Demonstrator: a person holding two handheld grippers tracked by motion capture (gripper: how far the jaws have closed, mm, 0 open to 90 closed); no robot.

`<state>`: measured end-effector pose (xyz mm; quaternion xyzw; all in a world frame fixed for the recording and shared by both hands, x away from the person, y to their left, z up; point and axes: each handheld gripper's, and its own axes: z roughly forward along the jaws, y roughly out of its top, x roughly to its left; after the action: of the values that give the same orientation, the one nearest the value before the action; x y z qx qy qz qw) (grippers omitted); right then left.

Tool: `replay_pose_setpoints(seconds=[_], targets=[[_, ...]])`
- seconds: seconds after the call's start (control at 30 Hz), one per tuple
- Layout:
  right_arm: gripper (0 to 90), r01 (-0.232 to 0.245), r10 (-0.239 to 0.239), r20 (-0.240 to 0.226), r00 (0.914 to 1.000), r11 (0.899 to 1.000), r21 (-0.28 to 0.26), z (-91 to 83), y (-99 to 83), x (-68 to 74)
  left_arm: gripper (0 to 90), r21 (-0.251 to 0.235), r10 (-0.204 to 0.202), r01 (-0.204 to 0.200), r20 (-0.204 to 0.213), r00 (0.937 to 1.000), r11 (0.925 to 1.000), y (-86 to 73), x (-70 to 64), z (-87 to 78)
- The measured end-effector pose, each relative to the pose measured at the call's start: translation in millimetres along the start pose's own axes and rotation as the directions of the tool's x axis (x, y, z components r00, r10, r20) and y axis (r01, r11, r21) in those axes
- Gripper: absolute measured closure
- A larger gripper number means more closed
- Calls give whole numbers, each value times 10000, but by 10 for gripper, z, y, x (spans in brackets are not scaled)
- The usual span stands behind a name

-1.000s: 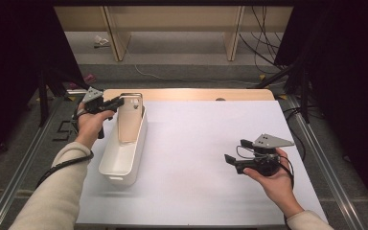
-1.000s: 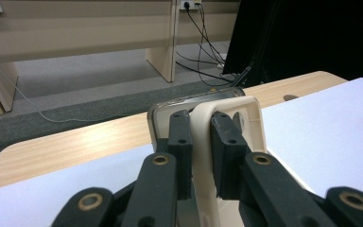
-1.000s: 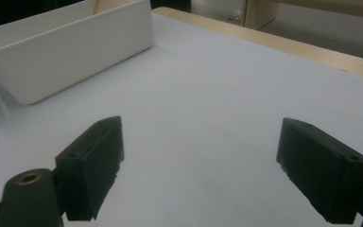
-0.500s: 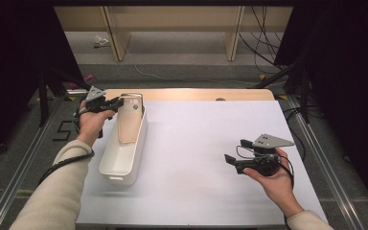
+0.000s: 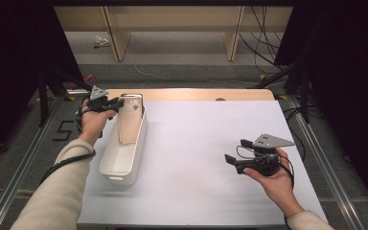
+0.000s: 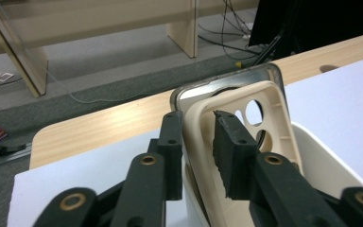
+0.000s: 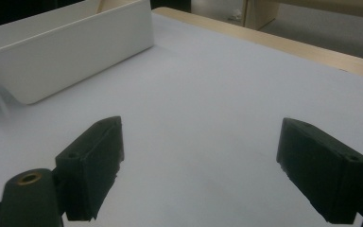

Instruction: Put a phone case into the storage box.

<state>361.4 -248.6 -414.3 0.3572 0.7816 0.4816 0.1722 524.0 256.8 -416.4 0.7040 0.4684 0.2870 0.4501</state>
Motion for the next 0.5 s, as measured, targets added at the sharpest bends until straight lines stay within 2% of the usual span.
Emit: replay_pose_setpoints(seconds=[0.2,0.4,0.5], targets=[[165,-18,18,-12,10000,10000,20,3,-2,-1,562,170,-662,666,-218,9976,9976,17,-22,-8],[165,-29,29,-32,10000,10000,28,10,-5,-4,397,262,-540,549,-327,9980,9982,56,-48,-58],[165,-38,38,-24,10000,10000,26,11,-4,-4,274,294,-663,677,-453,9968,9973,75,-67,-91]])
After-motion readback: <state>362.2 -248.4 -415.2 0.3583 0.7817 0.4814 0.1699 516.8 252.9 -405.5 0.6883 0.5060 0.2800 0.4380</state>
